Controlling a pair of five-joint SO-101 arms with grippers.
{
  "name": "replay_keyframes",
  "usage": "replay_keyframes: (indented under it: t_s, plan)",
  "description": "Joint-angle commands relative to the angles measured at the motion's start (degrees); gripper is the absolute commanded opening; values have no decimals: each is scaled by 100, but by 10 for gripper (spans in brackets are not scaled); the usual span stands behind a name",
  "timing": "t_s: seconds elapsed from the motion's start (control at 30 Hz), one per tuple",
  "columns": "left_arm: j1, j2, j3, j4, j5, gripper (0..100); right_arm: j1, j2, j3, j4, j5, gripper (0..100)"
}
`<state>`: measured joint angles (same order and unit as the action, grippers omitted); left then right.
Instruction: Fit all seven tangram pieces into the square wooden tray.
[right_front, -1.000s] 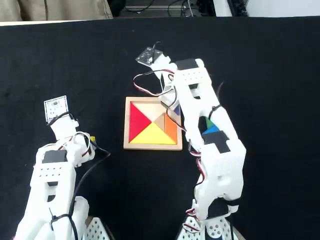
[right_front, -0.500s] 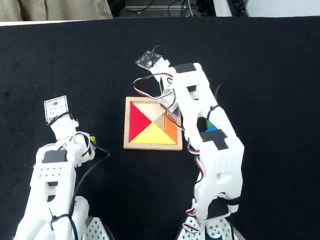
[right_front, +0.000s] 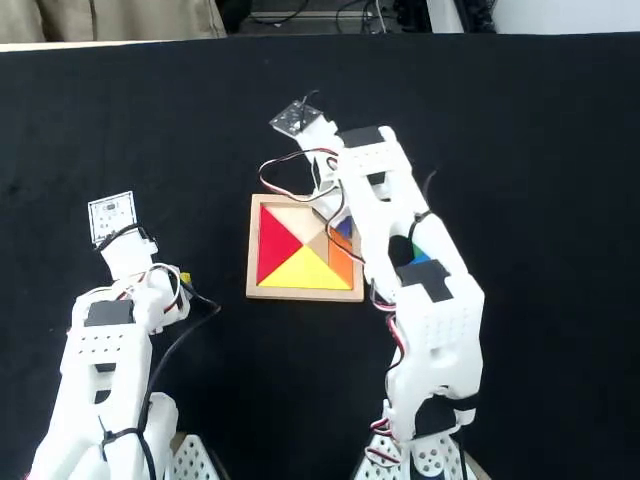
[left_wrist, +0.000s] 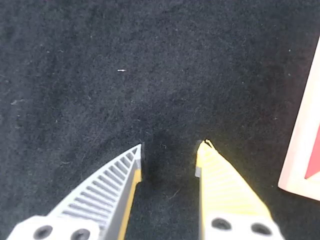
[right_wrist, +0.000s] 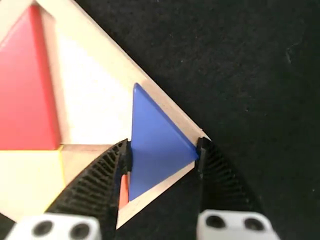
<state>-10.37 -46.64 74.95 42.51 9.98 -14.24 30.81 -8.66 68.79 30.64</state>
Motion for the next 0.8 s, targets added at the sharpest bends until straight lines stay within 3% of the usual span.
replay_keyframes:
  t_s: [0.0,0.17,0.33,0.77]
  plan:
    - [84,-53,-40,-88,-26,188,-105,-40,-48,79,-53,127]
    - [84,-53,-40,-88,-26,188,-97,-48,-13,105,-53,140]
    - [84,-53,-40,-88,-26,188,-97,-57,-4,246,-53,250]
    - [84,-53,-40,-97,-26,188,-70,-752,198,501,141,181]
